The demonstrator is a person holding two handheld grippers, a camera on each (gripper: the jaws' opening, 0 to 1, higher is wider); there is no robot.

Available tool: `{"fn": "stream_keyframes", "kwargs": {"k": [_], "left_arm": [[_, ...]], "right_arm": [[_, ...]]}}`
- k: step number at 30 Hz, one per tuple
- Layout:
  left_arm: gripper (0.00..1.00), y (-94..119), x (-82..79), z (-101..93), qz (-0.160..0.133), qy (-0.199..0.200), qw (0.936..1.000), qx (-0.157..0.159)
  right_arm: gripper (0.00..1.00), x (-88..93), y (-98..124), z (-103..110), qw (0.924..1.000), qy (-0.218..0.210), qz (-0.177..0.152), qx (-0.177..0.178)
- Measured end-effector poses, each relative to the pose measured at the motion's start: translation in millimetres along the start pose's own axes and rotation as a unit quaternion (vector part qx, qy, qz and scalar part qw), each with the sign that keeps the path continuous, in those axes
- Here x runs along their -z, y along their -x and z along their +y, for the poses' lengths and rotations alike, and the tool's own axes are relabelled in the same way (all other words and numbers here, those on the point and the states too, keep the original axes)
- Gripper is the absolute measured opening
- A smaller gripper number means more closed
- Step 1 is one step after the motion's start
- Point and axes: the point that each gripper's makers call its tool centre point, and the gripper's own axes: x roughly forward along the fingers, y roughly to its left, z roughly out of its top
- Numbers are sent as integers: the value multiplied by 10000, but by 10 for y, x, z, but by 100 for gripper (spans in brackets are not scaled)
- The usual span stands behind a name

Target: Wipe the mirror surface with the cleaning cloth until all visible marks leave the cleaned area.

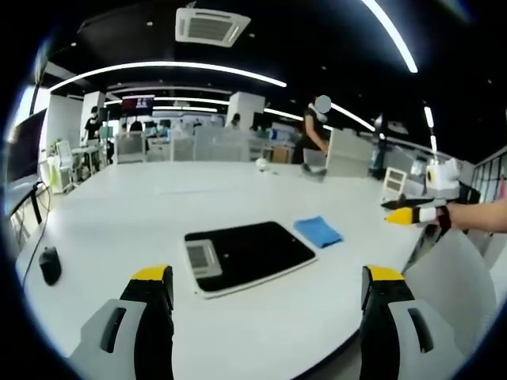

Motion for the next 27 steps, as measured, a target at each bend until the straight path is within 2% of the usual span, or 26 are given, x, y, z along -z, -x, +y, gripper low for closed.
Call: {"fn": "stream_keyframes", "kwargs": {"k": [3, 11, 16, 18, 21, 27], "left_arm": [[99, 5, -2, 12, -21, 87, 10000, 7], [99, 4, -15, 30, -69, 162, 9998, -23], [99, 3, -17, 42, -78, 194, 9998, -51], [99, 3, -14, 49, -73, 202, 9997, -63], [99, 3, -14, 52, -71, 213, 9997, -75], [99, 4, -14, 60, -75, 239, 9996, -97]], "right_arm": [[84, -9, -69, -11, 9999, -42, 108, -69], [71, -48, -221, -55, 9995, 9, 290, -153], [69, -4, -359, -54, 9983, 240, 454, -282], [67, 35, -422, -80, 9966, 512, 594, -249], [61, 47, -515, -96, 9963, 496, 652, -275], [52, 52, -697, -180, 9929, 816, 843, -182]]}}
